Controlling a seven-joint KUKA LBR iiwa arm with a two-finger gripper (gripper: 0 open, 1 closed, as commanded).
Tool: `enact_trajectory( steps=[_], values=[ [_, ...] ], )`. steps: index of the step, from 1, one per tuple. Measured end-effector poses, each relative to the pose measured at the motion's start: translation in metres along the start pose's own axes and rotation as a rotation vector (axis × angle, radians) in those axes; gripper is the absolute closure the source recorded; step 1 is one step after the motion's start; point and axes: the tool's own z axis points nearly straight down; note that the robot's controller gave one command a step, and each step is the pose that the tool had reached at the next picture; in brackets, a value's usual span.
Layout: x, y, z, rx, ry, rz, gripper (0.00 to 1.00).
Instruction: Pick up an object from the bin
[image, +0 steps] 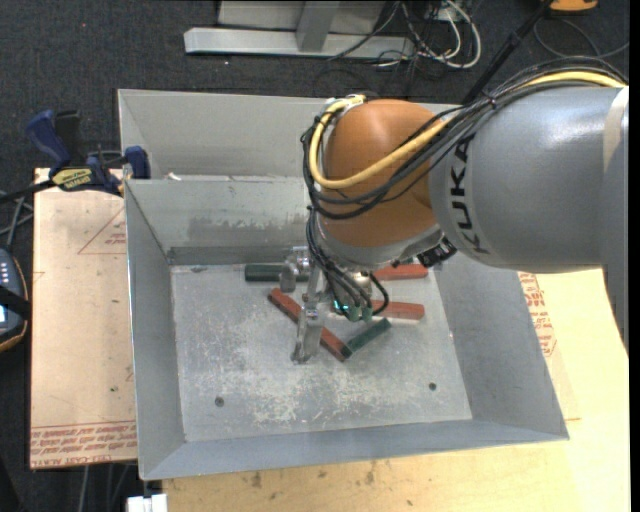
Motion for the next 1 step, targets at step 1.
enact_trajectory(
  steps=[1],
  values=[
    [-0.0017, -0.0008, -0.0038, -0.001, -0.007, 0.003, 0.00]
  ],
)
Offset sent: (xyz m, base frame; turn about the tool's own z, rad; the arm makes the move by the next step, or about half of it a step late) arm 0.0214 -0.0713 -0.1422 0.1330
